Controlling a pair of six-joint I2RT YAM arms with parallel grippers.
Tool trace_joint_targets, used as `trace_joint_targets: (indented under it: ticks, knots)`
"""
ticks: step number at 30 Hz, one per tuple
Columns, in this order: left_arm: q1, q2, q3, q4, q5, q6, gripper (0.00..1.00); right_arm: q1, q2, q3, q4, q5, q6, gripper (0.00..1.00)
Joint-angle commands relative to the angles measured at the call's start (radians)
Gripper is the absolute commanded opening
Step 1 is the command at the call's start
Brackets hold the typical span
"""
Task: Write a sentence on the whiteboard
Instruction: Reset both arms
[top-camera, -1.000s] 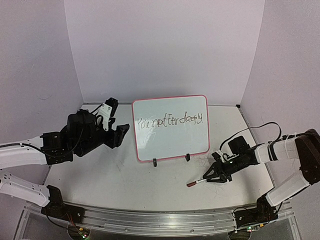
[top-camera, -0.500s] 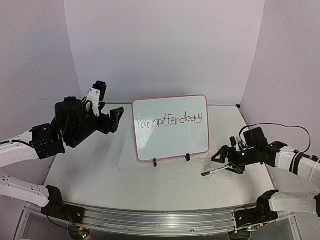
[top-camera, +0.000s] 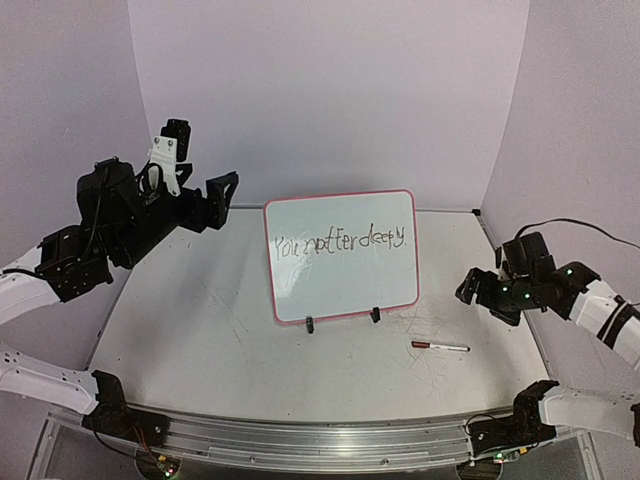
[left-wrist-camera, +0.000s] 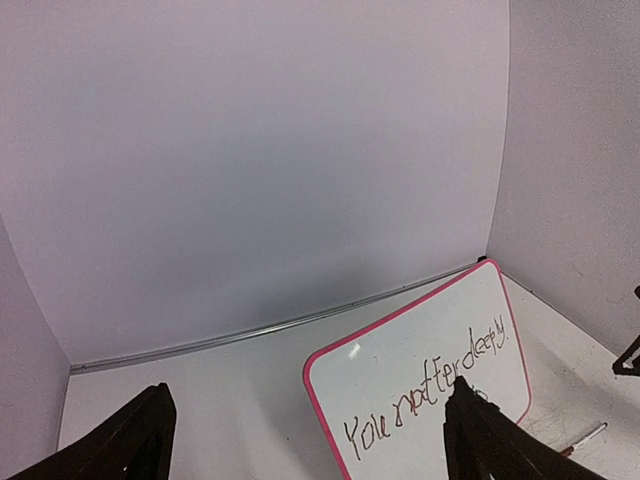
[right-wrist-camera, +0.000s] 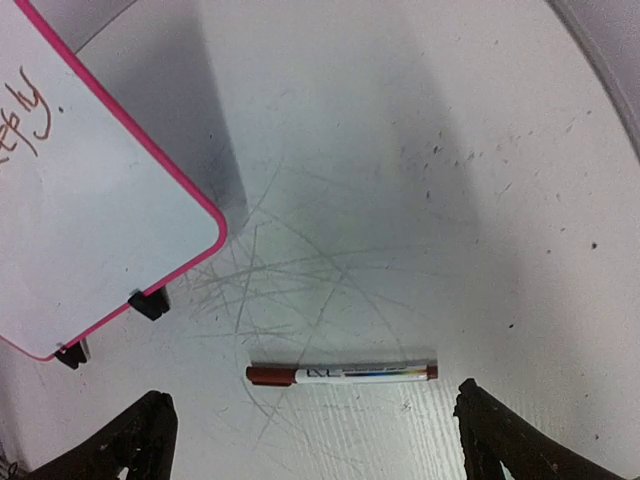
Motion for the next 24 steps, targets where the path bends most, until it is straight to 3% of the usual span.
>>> trace_joint_targets:
  ticks: [1,6,14,19,24]
  knots:
    - [0.006,-0.014,0.050,0.011,-0.004,0.020,0.96,-0.003,-0.027,0.148,-0.020,0.184,-0.117,0.98]
    - [0.006,-0.033,0.085,0.016,-0.016,0.031,0.99,-0.003,-0.099,0.341,0.019,0.255,-0.305,0.98]
    - [0.005,-0.060,0.185,0.102,-0.021,0.118,0.99,-0.003,-0.210,0.514,0.279,0.280,-0.526,0.98]
    - [0.006,-0.092,0.184,0.159,-0.010,0.120,0.99,-0.004,-0.194,0.566,0.343,0.269,-0.536,0.98]
    - [0.006,-0.096,0.170,0.164,-0.011,0.113,0.99,-0.002,-0.239,0.492,0.426,0.244,-0.501,0.98]
